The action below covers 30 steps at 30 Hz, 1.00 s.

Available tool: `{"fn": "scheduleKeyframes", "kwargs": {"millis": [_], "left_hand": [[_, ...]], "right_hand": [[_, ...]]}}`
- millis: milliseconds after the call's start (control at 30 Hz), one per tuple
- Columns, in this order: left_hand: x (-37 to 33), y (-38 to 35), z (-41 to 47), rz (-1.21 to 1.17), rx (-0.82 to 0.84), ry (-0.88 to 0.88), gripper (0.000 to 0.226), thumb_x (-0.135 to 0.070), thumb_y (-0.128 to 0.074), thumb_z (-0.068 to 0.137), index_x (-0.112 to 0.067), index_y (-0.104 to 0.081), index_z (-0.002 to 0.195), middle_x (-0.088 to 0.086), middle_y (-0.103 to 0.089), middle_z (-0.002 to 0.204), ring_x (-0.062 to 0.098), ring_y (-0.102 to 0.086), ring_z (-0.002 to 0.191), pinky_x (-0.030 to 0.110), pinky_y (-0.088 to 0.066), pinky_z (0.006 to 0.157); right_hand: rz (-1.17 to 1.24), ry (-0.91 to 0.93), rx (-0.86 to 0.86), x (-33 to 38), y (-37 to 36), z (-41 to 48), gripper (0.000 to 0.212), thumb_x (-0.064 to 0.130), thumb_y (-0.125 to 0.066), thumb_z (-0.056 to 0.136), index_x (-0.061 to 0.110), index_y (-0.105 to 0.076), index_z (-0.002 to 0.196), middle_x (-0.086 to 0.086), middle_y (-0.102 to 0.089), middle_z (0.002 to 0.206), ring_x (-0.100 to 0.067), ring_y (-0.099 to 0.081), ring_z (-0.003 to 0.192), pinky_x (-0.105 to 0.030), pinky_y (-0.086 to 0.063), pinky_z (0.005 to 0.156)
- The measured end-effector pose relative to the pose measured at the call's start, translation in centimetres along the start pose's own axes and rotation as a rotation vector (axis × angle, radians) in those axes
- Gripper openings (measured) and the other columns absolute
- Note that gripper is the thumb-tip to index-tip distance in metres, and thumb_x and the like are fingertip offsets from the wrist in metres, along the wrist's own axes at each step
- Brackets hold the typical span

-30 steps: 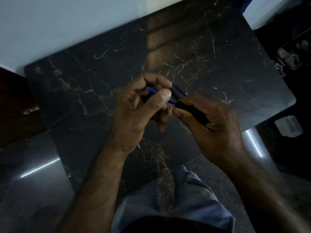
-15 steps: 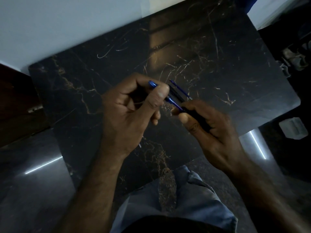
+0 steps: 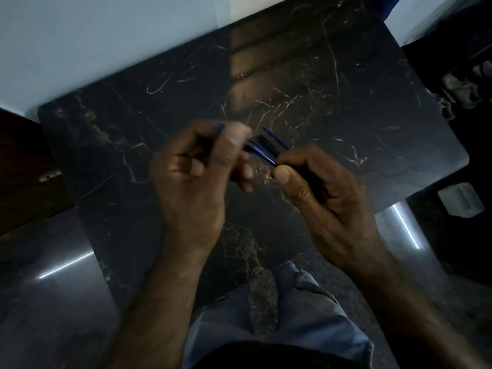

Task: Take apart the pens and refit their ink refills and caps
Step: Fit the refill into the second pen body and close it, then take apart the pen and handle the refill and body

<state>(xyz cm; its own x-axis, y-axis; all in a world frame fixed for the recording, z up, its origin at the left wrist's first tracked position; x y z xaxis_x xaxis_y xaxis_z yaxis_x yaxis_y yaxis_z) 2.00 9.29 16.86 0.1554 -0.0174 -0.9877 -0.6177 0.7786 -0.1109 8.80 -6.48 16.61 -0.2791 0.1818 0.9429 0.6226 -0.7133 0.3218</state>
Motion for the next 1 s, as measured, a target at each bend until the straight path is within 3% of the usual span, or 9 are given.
{"fn": "scheduleKeyframes", "kwargs": {"millis": [67, 167, 367, 467, 533, 667, 767, 1000], "left_hand": [[0.3, 1.0, 0.7, -0.145, -0.103, 0.054, 0.011, -0.015, -0.059, 0.101, -0.011, -0.068, 0.096, -0.005, -0.075, 0.08, 0.009, -0.067, 0.06, 0.025, -0.054, 0.049], [1.9, 3.2, 1.0, -0.201, -0.087, 0.116, 0.009, -0.016, -0.063, 0.098, -0.013, -0.071, 0.1, -0.003, -0.076, 0.083, 0.011, -0.071, 0.069, 0.026, -0.057, 0.057], [12.1, 7.2, -3.4, 0.408, 0.116, 0.245, 0.028, -0.013, -0.087, 0.084, -0.024, -0.077, 0.108, -0.004, -0.081, 0.108, 0.013, -0.077, 0.103, 0.035, -0.06, 0.094], [15.0, 7.9, -3.9, 0.862, 0.219, 0.007, 0.019, -0.023, -0.084, 0.089, -0.03, -0.08, 0.106, -0.009, -0.076, 0.106, 0.012, -0.071, 0.103, 0.035, -0.056, 0.092], [16.1, 7.6, -3.7, 1.029, 0.229, -0.049, 0.016, -0.031, -0.078, 0.089, -0.026, -0.081, 0.103, -0.005, -0.074, 0.103, 0.019, -0.068, 0.105, 0.042, -0.054, 0.092], [18.1, 7.1, -3.6, 1.18, 0.239, -0.031, 0.021, -0.031, -0.078, 0.086, -0.025, -0.079, 0.106, 0.0, -0.072, 0.109, 0.022, -0.061, 0.116, 0.05, -0.049, 0.098], [18.7, 7.5, -3.7, 1.241, 0.19, -0.02, 0.021, -0.027, -0.084, 0.084, -0.023, -0.079, 0.105, 0.0, -0.073, 0.109, 0.025, -0.062, 0.119, 0.05, -0.045, 0.101], [19.0, 7.6, -4.1, 1.262, 0.147, -0.043, 0.026, -0.029, -0.082, 0.085, -0.023, -0.076, 0.11, -0.002, -0.074, 0.117, 0.024, -0.061, 0.126, 0.052, -0.039, 0.113]], "right_hand": [[0.01, -0.024, -0.006, -0.3, 0.3, -0.2, 0.015, 0.014, -0.057, 0.109, 0.009, -0.066, 0.099, -0.003, -0.054, 0.074, -0.021, -0.051, 0.062, -0.033, -0.043, 0.058], [0.001, -0.042, -0.027, -0.6, 0.8, -0.4, 0.015, 0.012, -0.057, 0.107, 0.006, -0.066, 0.097, -0.004, -0.054, 0.072, -0.019, -0.051, 0.062, -0.027, -0.043, 0.058], [0.055, -0.079, -0.016, -1.6, 1.1, -0.8, 0.014, 0.012, -0.059, 0.106, 0.008, -0.067, 0.095, -0.001, -0.054, 0.073, -0.012, -0.05, 0.063, -0.021, -0.041, 0.061], [0.071, -0.097, 0.016, -2.4, 0.8, -1.1, 0.014, 0.01, -0.06, 0.106, 0.008, -0.068, 0.095, -0.001, -0.056, 0.075, -0.012, -0.051, 0.065, -0.021, -0.041, 0.063], [0.076, -0.113, 0.029, -2.9, 0.6, -1.3, 0.014, 0.009, -0.06, 0.105, 0.008, -0.068, 0.094, -0.002, -0.057, 0.076, -0.012, -0.053, 0.066, -0.02, -0.042, 0.065], [0.094, -0.117, 0.037, -3.4, 0.6, -1.6, 0.015, 0.007, -0.059, 0.104, 0.003, -0.069, 0.094, -0.002, -0.062, 0.08, -0.012, -0.058, 0.07, -0.019, -0.044, 0.068], [0.104, -0.117, 0.029, -3.6, 0.7, -1.8, 0.017, 0.008, -0.059, 0.104, -0.001, -0.069, 0.094, -0.009, -0.062, 0.078, -0.021, -0.056, 0.066, -0.023, -0.043, 0.064], [0.138, -0.138, 0.032, -4.0, 0.8, -2.0, 0.018, 0.009, -0.058, 0.104, -0.001, -0.068, 0.093, 0.0, -0.057, 0.074, -0.007, -0.05, 0.062, -0.017, -0.041, 0.06]]}}
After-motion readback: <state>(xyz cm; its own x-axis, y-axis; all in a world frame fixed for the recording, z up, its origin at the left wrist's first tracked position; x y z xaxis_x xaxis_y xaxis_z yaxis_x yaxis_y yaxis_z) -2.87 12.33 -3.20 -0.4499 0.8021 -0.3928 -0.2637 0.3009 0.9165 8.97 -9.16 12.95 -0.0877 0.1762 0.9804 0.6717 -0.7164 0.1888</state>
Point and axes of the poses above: each hand's wrist, its own z-axis towards the middle knuckle, its own y-axis out of the back of the hand, x = y × z, the point moved 4 cm from there along z, towards the middle knuckle
